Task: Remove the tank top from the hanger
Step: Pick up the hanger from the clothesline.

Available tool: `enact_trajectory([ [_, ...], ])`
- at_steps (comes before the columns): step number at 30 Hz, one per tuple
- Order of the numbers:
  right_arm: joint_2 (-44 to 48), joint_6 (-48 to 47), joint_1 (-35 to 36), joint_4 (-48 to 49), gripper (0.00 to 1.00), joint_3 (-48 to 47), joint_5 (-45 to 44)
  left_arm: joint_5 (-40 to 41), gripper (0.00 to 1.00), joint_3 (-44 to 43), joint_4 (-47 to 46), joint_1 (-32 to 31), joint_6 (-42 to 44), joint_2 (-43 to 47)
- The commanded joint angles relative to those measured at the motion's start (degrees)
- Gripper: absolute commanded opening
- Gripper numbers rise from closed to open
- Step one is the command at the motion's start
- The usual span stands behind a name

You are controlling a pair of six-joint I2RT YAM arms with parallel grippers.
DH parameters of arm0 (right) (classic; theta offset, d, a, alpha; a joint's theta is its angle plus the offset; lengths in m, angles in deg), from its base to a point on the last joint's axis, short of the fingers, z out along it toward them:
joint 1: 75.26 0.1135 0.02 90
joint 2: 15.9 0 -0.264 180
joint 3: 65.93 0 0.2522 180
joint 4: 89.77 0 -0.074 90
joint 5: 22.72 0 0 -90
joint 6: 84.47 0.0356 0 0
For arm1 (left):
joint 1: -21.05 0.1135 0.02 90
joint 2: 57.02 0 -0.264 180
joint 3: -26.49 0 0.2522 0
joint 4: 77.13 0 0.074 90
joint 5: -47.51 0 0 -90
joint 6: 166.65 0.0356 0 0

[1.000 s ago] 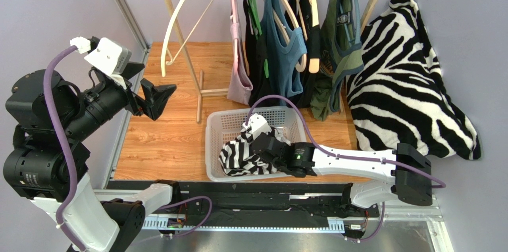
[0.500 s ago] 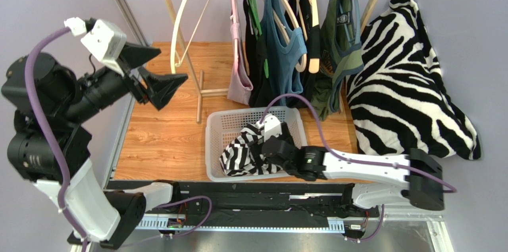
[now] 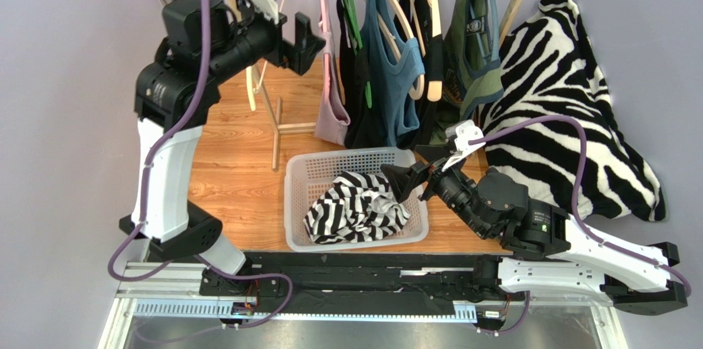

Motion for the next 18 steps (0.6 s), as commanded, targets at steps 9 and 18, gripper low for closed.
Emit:
enact_trajectory([
  [9, -0.97, -3.30, 0.50, -3.22, 0.96, -0.45, -1.16, 18.99, 0.99, -2.02, -10.41, -7.91, -1.45, -6.50],
  [18, 3.25, -1.45, 0.41, -5.33, 0.96, 0.16, -2.12, 25.23, 0.99, 3.24, -10.33, -7.91, -1.45, -6.33],
])
